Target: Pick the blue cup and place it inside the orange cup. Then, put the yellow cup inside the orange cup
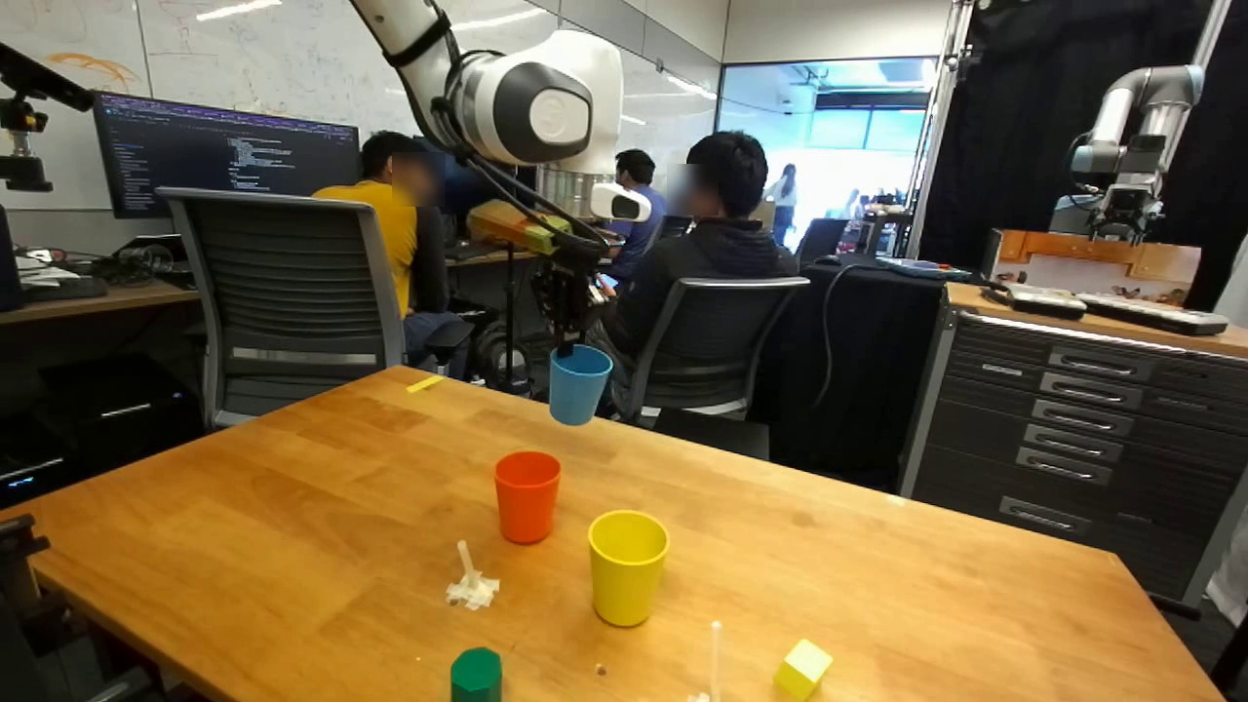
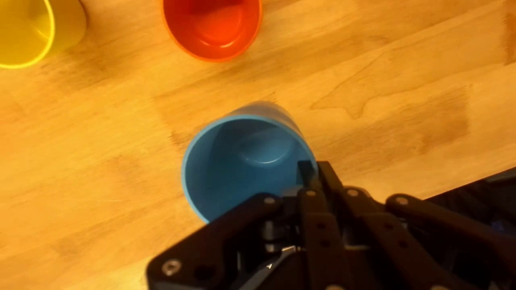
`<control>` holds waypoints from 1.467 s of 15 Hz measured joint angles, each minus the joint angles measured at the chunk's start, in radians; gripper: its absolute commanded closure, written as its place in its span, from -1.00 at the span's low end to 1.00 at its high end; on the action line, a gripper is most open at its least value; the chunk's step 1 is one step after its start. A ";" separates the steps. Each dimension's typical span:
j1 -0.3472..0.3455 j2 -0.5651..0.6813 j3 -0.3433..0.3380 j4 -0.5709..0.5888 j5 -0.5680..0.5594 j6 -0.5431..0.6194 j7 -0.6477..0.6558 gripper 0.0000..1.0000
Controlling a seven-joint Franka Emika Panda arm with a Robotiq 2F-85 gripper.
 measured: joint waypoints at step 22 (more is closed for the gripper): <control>0.036 -0.329 -0.072 -0.483 -0.176 0.175 0.180 0.90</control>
